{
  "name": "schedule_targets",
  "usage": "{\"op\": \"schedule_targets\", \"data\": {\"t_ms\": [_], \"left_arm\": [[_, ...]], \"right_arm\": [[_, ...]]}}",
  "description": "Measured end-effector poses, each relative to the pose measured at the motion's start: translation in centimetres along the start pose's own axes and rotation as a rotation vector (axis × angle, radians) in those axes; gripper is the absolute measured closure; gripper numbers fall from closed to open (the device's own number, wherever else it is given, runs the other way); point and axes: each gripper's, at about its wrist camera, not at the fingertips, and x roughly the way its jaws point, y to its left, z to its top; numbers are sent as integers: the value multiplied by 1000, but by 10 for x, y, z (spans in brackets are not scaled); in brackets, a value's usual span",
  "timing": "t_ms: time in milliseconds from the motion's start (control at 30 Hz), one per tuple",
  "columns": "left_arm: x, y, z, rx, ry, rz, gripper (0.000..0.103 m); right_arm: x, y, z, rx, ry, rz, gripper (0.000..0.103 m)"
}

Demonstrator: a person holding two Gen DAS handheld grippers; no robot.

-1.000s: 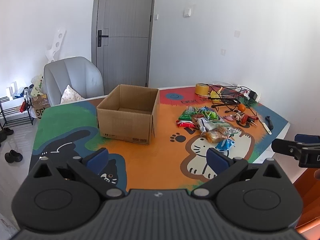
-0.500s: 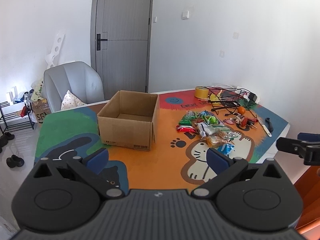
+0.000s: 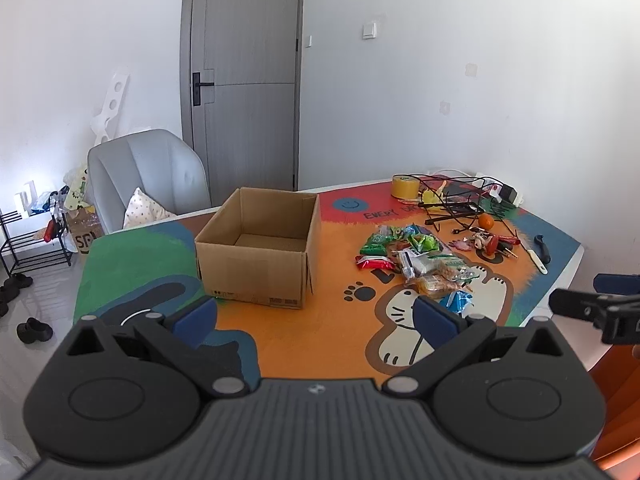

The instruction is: Organize snacks

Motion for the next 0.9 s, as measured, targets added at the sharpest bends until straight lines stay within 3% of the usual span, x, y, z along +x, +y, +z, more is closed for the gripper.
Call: {"op": "schedule_targets", "data": {"t_ms": [367, 900], "left_arm": [[27, -13, 0, 49, -2, -7, 0], [97, -25, -3, 68, 76, -34, 0]], "right_arm": [[20, -13, -5, 26, 17, 29, 0], [76, -48, -13, 75, 78, -56, 0]]}}
